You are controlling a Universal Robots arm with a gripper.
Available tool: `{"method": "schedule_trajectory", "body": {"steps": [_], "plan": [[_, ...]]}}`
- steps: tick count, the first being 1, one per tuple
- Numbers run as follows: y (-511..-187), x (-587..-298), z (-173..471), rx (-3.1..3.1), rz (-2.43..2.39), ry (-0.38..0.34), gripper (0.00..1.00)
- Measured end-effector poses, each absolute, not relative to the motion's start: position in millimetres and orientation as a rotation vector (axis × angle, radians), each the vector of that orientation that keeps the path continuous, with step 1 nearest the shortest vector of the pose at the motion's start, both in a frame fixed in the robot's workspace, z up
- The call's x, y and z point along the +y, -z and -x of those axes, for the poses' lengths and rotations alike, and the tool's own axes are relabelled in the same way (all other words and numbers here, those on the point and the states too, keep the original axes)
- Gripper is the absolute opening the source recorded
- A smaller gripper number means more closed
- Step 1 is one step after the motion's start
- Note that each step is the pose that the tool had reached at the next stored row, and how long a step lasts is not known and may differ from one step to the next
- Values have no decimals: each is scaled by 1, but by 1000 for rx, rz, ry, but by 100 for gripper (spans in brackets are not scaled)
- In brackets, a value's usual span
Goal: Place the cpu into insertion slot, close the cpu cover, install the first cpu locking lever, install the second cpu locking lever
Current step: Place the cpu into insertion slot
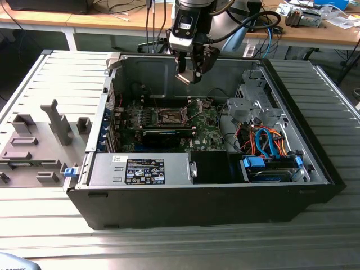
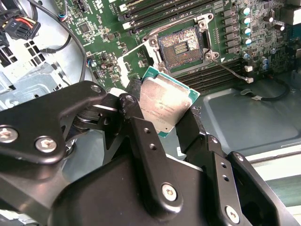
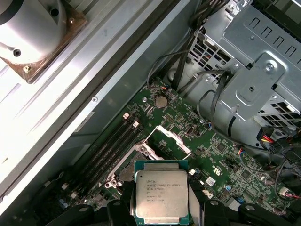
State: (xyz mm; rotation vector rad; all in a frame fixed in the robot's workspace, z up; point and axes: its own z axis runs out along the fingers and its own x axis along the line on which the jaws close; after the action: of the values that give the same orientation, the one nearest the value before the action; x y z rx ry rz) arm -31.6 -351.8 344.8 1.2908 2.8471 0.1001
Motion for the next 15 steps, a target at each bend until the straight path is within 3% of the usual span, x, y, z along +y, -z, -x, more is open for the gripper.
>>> {"method": "schedule_trajectory", "body": {"steps": [15], "plan": [[-339,-352,32,2831,-1324,-100,55]]}}
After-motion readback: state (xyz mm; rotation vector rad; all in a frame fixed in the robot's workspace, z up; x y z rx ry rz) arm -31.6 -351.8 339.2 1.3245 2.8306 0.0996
